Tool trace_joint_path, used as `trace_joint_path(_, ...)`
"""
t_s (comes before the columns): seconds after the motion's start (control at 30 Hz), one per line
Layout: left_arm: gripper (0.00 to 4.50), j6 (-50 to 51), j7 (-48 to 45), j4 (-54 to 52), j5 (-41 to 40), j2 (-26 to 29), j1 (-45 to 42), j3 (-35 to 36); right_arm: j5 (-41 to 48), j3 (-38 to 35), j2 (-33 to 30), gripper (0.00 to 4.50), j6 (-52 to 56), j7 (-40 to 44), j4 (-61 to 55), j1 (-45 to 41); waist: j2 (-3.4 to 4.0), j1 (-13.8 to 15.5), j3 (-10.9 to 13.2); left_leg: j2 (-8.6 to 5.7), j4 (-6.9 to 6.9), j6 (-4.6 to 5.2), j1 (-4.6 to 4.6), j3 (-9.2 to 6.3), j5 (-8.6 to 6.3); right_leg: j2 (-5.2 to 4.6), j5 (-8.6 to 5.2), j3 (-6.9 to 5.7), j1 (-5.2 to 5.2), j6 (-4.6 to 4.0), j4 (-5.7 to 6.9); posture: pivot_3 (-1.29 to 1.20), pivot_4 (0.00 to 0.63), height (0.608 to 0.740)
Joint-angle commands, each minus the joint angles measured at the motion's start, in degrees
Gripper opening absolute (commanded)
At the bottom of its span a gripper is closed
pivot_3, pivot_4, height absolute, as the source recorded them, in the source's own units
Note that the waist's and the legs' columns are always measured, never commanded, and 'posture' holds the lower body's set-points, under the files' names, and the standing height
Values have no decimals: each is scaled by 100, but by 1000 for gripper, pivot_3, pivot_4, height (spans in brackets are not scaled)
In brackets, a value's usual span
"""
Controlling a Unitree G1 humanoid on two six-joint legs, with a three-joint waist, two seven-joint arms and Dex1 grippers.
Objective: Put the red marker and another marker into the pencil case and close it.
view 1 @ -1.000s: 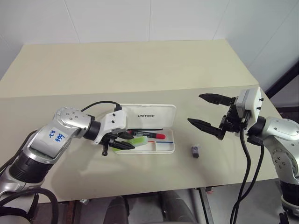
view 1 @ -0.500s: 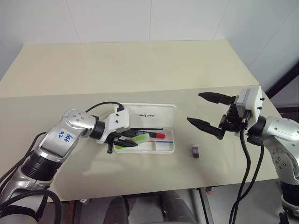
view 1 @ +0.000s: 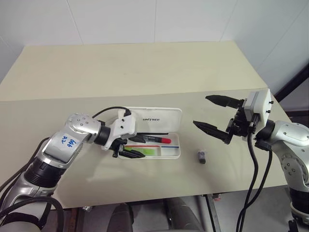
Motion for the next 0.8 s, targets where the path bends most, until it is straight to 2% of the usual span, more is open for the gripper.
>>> trace_joint_path(0.03,2987,-135,67,-202,-298,-128,-112,466,82,-67,-1,4500,-70,22,-81,-34,0,3,0,0,1,0,-1,0,0,0,0,0,0,0,0,0,150,740)
trace_joint_path(0.1,3500,-280,39,-173,-348,-141,-100,613,163,-84,-61,4500,70,41,-93,-15,0,0,0,0,2,0,-1,0,0,0,1,1,0,1,-1,0,150,740)
trace_joint_path(0.2,4467,-996,-579,-128,-833,-132,111,1066,355,-148,-263,4500,433,95,-145,-34,0,-3,0,0,0,0,-1,0,0,0,1,0,0,1,0,0,150,740)
trace_joint_path(0.33,4467,-1363,-1024,228,-1104,-14,153,1398,687,-260,-603,4500,1143,22,-240,-76,0,0,0,1,-1,0,1,0,0,-1,0,-2,0,-2,0,0,150,740)
trace_joint_path(0.43,4467,-1047,-1047,204,-1409,-55,39,1462,863,-464,-881,4500,1587,-81,-364,59,0,1,0,0,0,0,0,1,0,-2,-4,0,1,-8,-2,0,150,740)
trace_joint_path(0.53,4467,-1141,-813,222,-1481,-360,-105,1472,904,-641,-1241,4500,2217,-395,-546,250,0,36,0,0,1,1,-2,0,0,-3,-2,-1,1,-4,-5,0,150,740)
trace_joint_path(0.8,4467,-1552,-683,329,-1360,-811,214,1378,1250,-1280,-2116,4500,3914,-928,-1290,945,1,34,0,0,-2,3,-1,2,-2,-3,-1,0,1,-3,-9,0,150,740)
